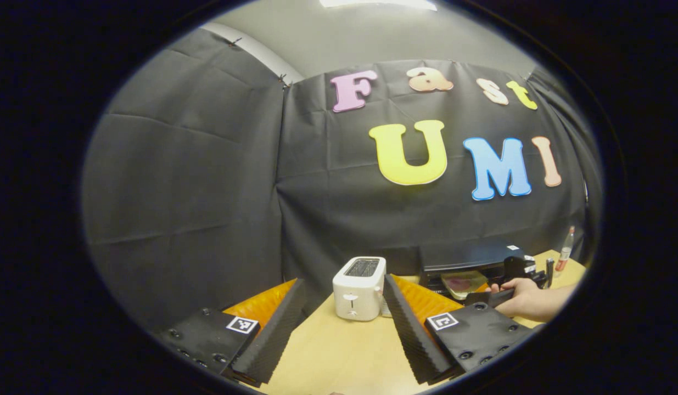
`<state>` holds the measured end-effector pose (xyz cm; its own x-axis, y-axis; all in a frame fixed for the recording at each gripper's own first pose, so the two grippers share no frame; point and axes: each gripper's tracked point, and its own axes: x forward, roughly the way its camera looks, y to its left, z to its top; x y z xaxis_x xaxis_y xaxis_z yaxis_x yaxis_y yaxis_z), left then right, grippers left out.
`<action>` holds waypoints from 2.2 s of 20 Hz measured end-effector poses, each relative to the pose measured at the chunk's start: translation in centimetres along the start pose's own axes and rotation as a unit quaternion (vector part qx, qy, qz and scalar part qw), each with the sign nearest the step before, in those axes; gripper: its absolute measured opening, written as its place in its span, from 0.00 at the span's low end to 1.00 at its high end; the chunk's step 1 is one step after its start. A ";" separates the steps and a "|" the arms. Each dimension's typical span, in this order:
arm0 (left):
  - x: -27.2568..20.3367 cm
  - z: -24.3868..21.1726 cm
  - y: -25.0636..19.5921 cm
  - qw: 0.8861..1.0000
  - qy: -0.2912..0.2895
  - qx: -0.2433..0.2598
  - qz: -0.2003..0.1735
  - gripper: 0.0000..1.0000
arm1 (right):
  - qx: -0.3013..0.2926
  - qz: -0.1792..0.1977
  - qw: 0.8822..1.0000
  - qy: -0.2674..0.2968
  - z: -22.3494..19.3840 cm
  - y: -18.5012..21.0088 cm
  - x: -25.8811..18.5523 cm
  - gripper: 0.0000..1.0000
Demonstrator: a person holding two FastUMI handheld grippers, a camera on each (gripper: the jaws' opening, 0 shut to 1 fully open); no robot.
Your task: Open the electric oven with the left hand, put the food in, and close the electric oven.
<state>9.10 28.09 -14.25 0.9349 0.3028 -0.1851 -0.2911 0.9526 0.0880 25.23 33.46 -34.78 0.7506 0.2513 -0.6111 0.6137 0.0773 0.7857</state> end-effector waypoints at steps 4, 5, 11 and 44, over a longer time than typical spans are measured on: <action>-0.3 0.4 -0.8 1.000 -0.002 -0.001 -0.003 1.00 | -0.003 0.026 0.999 0.019 -0.8 1.1 -1.2 0.23; -0.4 0.3 -1.0 1.000 -0.001 -0.001 -0.005 0.96 | -0.009 0.033 0.999 0.027 -1.3 1.2 -1.5 0.48; -0.4 0.5 -3.9 1.000 -0.003 -0.011 -0.029 0.92 | -0.074 0.048 0.993 0.079 -2.1 0.8 -5.3 0.97; 1.5 -25.4 -28.7 0.922 0.279 0.006 -0.267 1.00 | -0.692 0.164 0.677 -0.188 17.6 8.4 -32.3 0.98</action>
<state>13.70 1.92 -41.90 0.6931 -0.2385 -0.6803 0.1852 0.9709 -0.1517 10.43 9.03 -10.15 0.9602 0.2302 -0.1582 -0.2228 0.9728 0.0632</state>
